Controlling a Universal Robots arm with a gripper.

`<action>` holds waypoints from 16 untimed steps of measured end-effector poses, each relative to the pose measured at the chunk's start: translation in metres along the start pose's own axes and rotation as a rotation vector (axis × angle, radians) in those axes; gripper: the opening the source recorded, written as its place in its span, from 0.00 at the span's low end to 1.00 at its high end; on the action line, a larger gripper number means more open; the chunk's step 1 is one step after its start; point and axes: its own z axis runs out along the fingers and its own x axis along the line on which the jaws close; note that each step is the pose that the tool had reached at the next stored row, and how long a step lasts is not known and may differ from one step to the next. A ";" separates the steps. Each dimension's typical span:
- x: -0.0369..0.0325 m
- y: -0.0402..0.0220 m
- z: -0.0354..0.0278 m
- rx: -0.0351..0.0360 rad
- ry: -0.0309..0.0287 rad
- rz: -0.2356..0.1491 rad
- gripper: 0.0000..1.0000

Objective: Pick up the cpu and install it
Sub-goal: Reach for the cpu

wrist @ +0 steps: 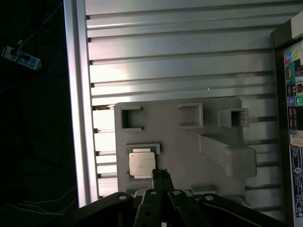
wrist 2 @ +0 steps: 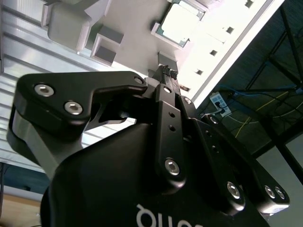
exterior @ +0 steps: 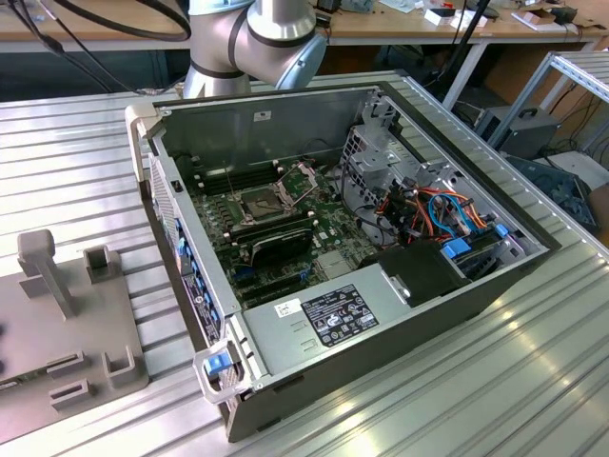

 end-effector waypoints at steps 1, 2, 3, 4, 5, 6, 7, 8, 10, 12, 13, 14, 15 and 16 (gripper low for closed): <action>0.0000 0.0000 0.0014 -0.0001 0.0002 0.000 0.11; 0.0000 0.0000 0.0021 0.0001 0.0005 0.000 0.11; 0.0000 -0.0001 0.0029 0.0003 0.0008 0.000 0.11; 0.0000 -0.0001 0.0041 0.0007 0.0010 0.000 0.11; 0.0000 -0.0001 0.0049 0.0010 0.0012 0.000 0.11; 0.0000 -0.0002 0.0056 0.0015 0.0014 0.000 0.11; 0.0001 -0.0002 0.0063 0.0022 0.0014 0.000 0.11; 0.0003 -0.0002 0.0073 0.0032 0.0015 0.000 0.11; 0.0007 -0.0003 0.0100 0.0060 0.0018 0.000 0.11; 0.0008 -0.0004 0.0115 0.0073 0.0019 0.000 0.11; 0.0010 -0.0004 0.0124 0.0077 0.0019 0.000 0.11; 0.0010 -0.0004 0.0129 0.0080 0.0019 0.000 0.11; 0.0011 -0.0005 0.0135 0.0083 0.0019 0.000 0.11; 0.0012 -0.0005 0.0139 0.0085 0.0020 0.000 0.11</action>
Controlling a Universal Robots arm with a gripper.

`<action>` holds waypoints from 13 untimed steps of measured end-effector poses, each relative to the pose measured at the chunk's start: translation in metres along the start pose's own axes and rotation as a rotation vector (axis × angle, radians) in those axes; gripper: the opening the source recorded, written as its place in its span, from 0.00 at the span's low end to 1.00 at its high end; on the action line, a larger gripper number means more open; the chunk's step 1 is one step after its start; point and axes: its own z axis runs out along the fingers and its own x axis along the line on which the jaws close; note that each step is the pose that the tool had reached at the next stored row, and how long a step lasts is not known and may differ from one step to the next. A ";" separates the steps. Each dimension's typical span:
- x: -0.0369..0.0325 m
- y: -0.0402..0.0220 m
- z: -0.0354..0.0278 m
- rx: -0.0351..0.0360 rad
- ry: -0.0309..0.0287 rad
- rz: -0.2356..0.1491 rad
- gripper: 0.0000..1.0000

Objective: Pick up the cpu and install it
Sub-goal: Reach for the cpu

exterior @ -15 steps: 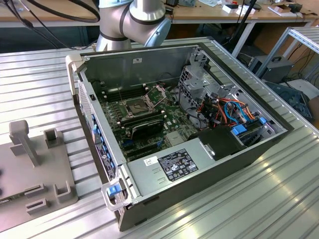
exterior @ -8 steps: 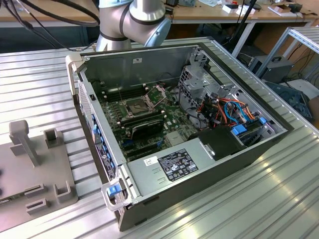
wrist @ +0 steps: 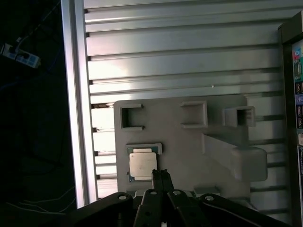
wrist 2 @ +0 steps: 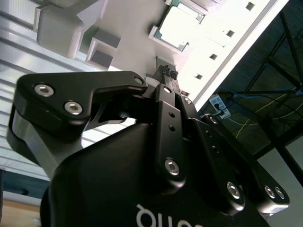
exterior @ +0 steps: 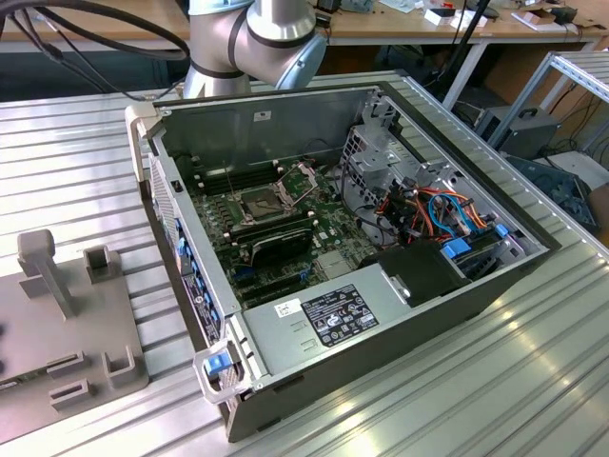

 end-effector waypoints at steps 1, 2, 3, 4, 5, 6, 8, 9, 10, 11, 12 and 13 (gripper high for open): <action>0.0000 0.0000 0.0004 0.0003 0.0000 0.000 0.11; 0.0001 0.0000 0.0010 0.0007 0.0001 0.000 0.11; 0.0003 -0.0001 0.0019 0.0009 0.0001 0.000 0.11; 0.0004 -0.0001 0.0024 0.0011 0.0001 0.000 0.11; 0.0005 -0.0001 0.0031 0.0013 0.0002 0.000 0.11; 0.0010 -0.0002 0.0049 0.0016 0.0005 0.000 0.11; 0.0021 -0.0003 0.0071 0.0017 0.0011 0.000 0.11; 0.0029 -0.0004 0.0083 0.0017 0.0013 0.000 0.11; 0.0034 -0.0004 0.0094 0.0016 0.0015 0.000 0.11; 0.0045 -0.0005 0.0110 0.0016 0.0020 0.000 0.11; 0.0052 -0.0006 0.0124 0.0017 0.0025 0.000 0.11; 0.0066 -0.0008 0.0149 0.0017 0.0036 0.000 0.11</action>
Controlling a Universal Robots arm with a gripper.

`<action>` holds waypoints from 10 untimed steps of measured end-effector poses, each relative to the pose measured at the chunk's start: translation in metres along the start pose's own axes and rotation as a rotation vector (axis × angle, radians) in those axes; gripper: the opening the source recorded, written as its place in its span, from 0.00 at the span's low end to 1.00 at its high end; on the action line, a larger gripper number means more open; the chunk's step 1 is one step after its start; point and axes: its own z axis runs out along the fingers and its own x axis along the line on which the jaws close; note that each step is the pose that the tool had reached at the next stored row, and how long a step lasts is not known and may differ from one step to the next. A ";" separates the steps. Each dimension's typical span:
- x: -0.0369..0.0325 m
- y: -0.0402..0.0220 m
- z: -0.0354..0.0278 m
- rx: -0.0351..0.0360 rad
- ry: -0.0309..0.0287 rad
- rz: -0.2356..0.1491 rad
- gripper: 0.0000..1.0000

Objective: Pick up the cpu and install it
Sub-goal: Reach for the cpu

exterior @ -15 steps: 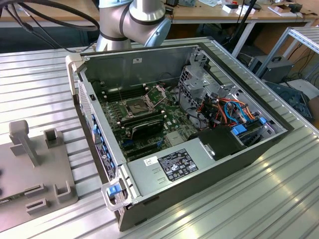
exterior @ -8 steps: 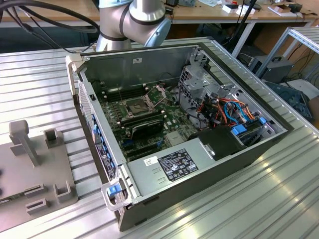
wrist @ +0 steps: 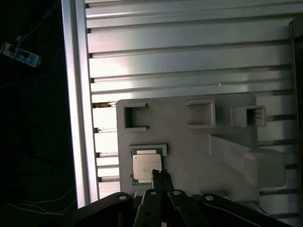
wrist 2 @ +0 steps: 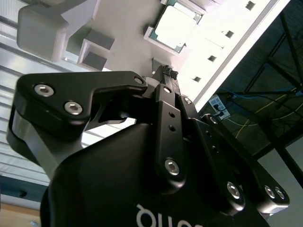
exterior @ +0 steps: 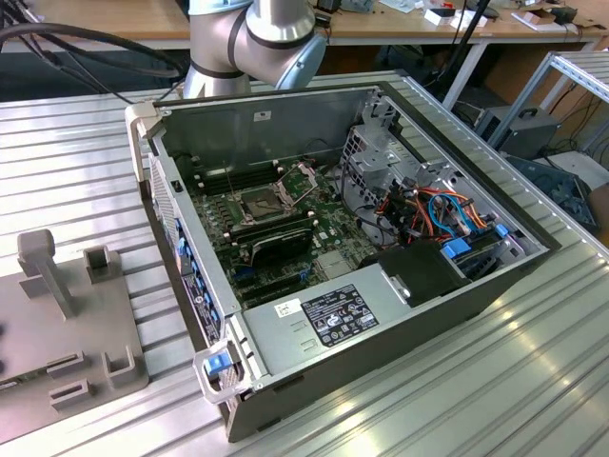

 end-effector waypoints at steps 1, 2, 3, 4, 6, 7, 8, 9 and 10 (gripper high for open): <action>0.0007 -0.0001 0.0013 0.0000 0.0007 0.000 0.11; 0.0016 -0.0002 0.0028 0.0001 0.0017 0.000 0.11; 0.0027 -0.0004 0.0049 0.0003 0.0031 0.000 0.11; 0.0036 -0.0007 0.0064 0.0005 0.0040 0.000 0.11; 0.0059 -0.0015 0.0105 0.0005 0.0052 0.000 0.11; 0.0068 -0.0018 0.0121 0.0004 0.0055 0.000 0.11; 0.0081 -0.0026 0.0149 0.0005 0.0067 0.000 0.11; 0.0089 -0.0033 0.0173 0.0006 0.0080 0.000 0.11; 0.0093 -0.0040 0.0189 0.0008 0.0089 0.000 0.11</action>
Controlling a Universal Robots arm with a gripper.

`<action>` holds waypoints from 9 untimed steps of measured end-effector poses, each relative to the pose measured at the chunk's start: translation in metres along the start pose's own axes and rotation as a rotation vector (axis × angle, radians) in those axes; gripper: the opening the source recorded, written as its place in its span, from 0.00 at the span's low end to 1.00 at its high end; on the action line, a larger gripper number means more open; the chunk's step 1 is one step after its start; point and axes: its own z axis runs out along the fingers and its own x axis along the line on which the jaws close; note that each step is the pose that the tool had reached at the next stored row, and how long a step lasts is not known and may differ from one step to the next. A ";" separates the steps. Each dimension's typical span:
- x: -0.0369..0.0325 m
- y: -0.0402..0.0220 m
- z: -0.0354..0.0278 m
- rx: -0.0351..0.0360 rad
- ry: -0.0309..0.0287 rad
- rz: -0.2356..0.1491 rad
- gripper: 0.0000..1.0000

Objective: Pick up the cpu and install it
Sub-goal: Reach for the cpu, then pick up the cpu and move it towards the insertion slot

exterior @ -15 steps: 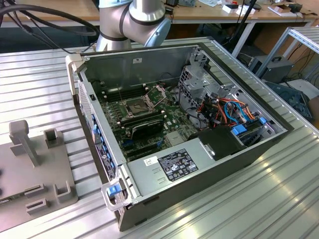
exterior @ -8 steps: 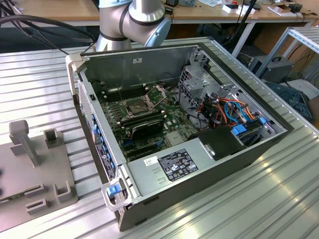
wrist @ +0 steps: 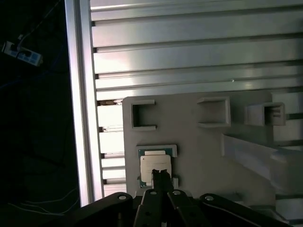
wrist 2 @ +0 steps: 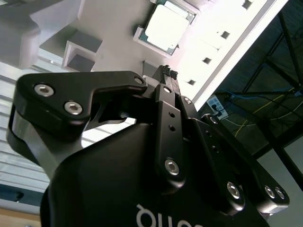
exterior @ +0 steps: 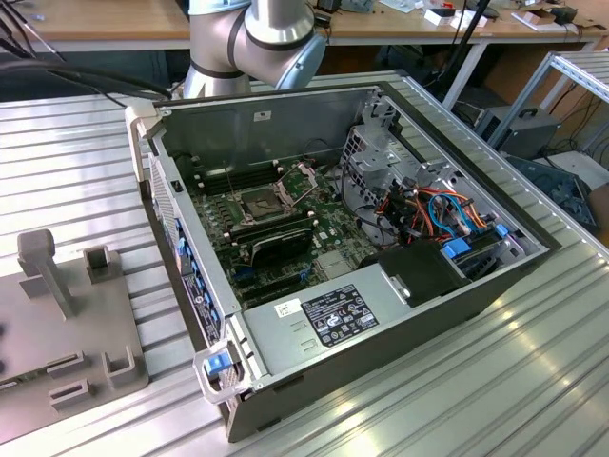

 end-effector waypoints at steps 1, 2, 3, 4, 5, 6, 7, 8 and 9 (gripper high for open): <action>0.0004 -0.0010 0.0021 0.0000 0.0010 0.000 0.11; 0.0006 -0.0019 0.0038 0.0001 0.0019 0.000 0.11; 0.0009 -0.0027 0.0054 0.0001 0.0026 0.000 0.11; 0.0012 -0.0036 0.0073 0.0001 0.0036 0.000 0.11; 0.0015 -0.0040 0.0087 0.0002 0.0040 0.000 0.11; 0.0015 -0.0040 0.0087 0.0003 0.0041 0.000 0.11; 0.0015 -0.0040 0.0089 0.0002 0.0040 0.000 0.11; 0.0015 -0.0040 0.0090 0.0002 0.0041 0.000 0.11; 0.0015 -0.0040 0.0090 0.0002 0.0040 0.000 0.11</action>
